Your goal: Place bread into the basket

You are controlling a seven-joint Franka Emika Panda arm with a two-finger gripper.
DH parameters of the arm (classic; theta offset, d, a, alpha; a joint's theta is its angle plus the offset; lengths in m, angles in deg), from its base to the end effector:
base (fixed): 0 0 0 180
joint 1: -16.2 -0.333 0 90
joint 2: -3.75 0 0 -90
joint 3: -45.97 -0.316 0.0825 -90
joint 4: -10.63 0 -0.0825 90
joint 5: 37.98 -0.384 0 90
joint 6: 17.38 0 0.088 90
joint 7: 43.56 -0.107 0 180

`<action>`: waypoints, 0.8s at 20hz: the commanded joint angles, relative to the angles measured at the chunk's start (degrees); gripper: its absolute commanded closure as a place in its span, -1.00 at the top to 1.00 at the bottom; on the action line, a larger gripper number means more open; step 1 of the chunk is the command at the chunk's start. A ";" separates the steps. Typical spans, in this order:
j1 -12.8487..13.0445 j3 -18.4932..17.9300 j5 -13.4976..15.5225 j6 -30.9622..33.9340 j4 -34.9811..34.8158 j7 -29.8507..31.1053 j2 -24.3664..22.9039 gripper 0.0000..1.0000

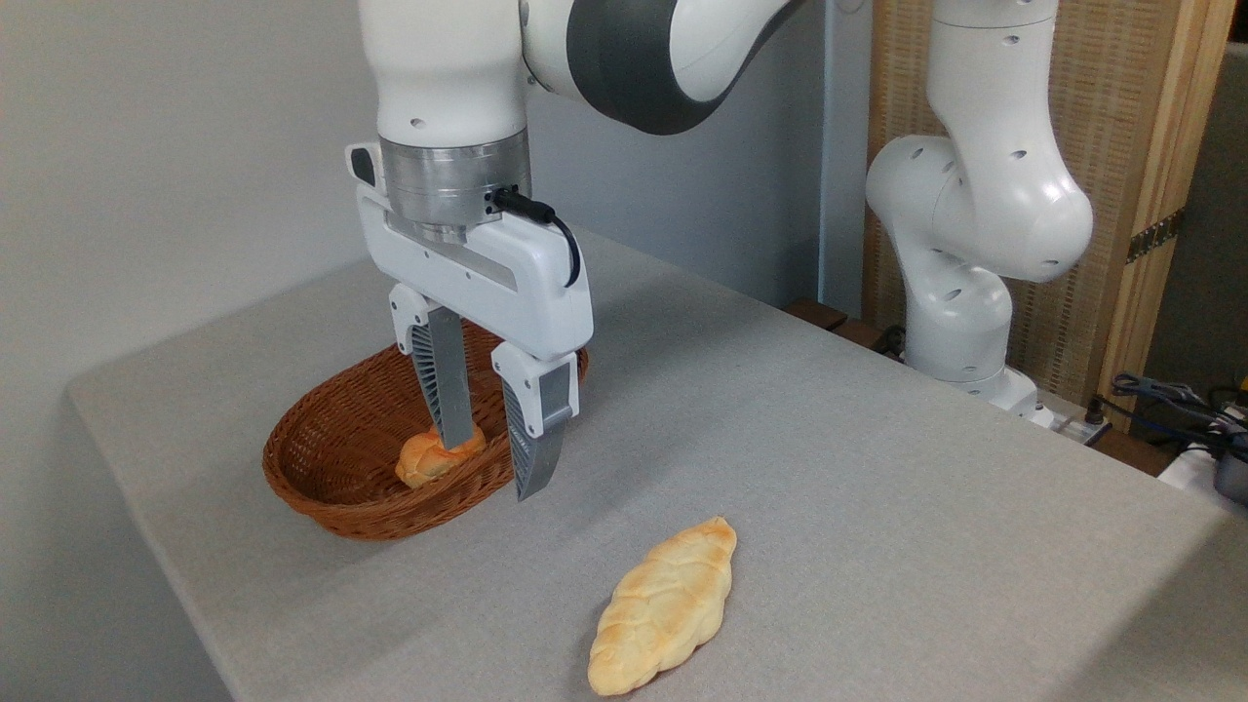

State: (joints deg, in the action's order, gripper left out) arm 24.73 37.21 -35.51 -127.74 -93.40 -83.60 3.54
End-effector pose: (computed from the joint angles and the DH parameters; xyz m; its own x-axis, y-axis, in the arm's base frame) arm 0.5736 -0.0006 0.5414 0.7697 -0.6281 0.1142 -0.6281 -0.7771 -0.0406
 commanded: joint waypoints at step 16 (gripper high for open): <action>0.17 -0.46 0.70 1.82 0.67 -0.22 -0.31 1.00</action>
State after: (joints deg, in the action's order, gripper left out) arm 24.69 37.16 -35.51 -127.32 -93.40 -83.61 3.54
